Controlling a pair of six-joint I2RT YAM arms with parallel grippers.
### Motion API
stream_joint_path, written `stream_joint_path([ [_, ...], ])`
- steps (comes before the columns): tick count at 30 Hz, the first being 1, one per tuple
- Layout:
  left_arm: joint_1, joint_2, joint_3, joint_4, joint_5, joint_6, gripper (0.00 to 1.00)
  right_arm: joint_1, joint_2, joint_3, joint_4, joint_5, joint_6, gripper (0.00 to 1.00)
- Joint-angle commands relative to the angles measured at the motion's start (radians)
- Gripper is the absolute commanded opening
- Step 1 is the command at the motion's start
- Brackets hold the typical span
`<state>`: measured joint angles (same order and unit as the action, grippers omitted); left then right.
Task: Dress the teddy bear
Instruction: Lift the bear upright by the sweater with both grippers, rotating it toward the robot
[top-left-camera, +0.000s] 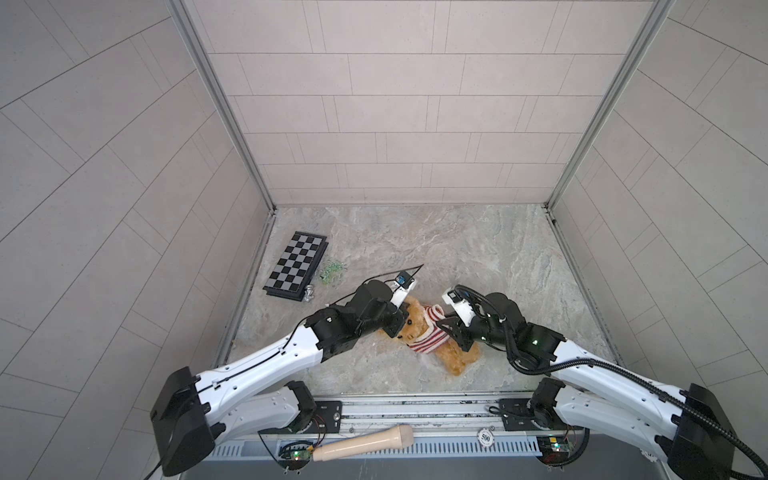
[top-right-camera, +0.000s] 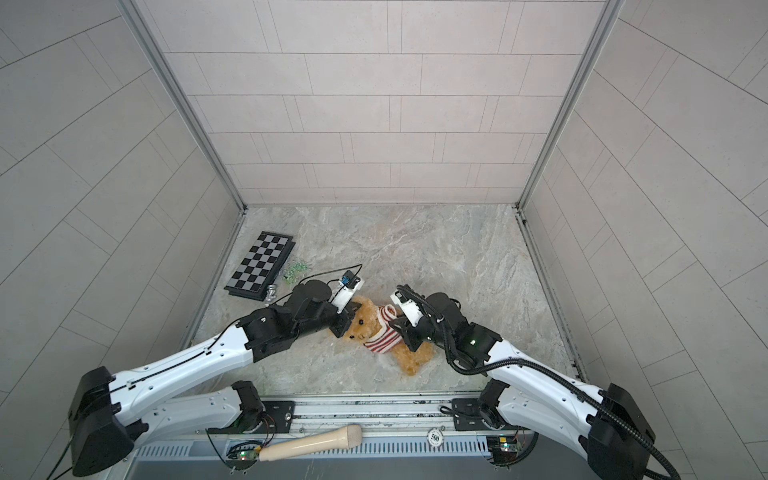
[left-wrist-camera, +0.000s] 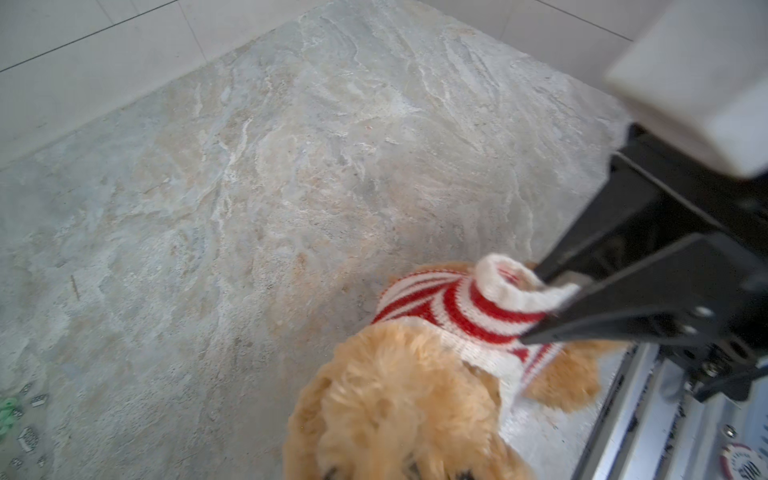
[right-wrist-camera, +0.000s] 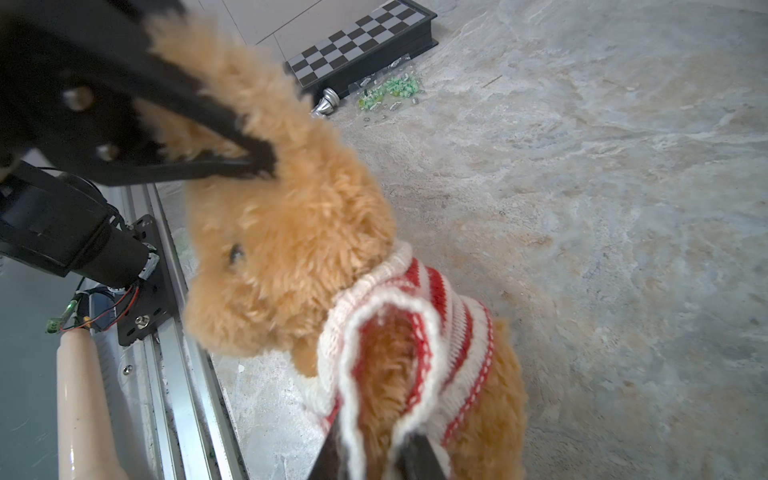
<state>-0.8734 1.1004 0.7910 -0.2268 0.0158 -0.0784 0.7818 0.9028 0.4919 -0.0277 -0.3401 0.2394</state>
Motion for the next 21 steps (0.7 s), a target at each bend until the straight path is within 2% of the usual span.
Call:
stream_joint_path([
  [1, 0.046, 0.040, 0.042, 0.060, -0.036, -0.026, 0.08, 0.053, -0.024, -0.027, 0.050, 0.027, 0.037, 0.20],
  [4, 0.052, 0.086, 0.067, 0.073, -0.045, -0.015, 0.18, 0.095, -0.012, -0.050, 0.099, 0.045, 0.075, 0.22],
  [8, 0.054, 0.144, 0.099, 0.085, -0.048, -0.013, 0.40, 0.119, 0.015, -0.078, 0.154, 0.065, 0.116, 0.23],
  [11, 0.055, 0.157, 0.108, 0.087, -0.048, -0.032, 0.47, 0.120, 0.001, -0.085, 0.156, 0.083, 0.126, 0.28],
  [13, 0.055, 0.151, 0.109, 0.076, -0.063, -0.058, 0.55, 0.120, -0.017, -0.086, 0.148, 0.094, 0.125, 0.34],
  [17, 0.044, 0.077, 0.095, 0.024, -0.150, -0.131, 0.67, 0.119, -0.039, -0.081, 0.120, 0.111, 0.113, 0.38],
  [19, -0.010, 0.025, 0.085, -0.004, -0.226, -0.158, 0.73, 0.120, -0.038, -0.085, 0.124, 0.116, 0.115, 0.38],
  [21, -0.076, 0.000, 0.104, -0.073, -0.282, -0.194, 0.75, 0.120, -0.029, -0.089, 0.132, 0.119, 0.119, 0.38],
])
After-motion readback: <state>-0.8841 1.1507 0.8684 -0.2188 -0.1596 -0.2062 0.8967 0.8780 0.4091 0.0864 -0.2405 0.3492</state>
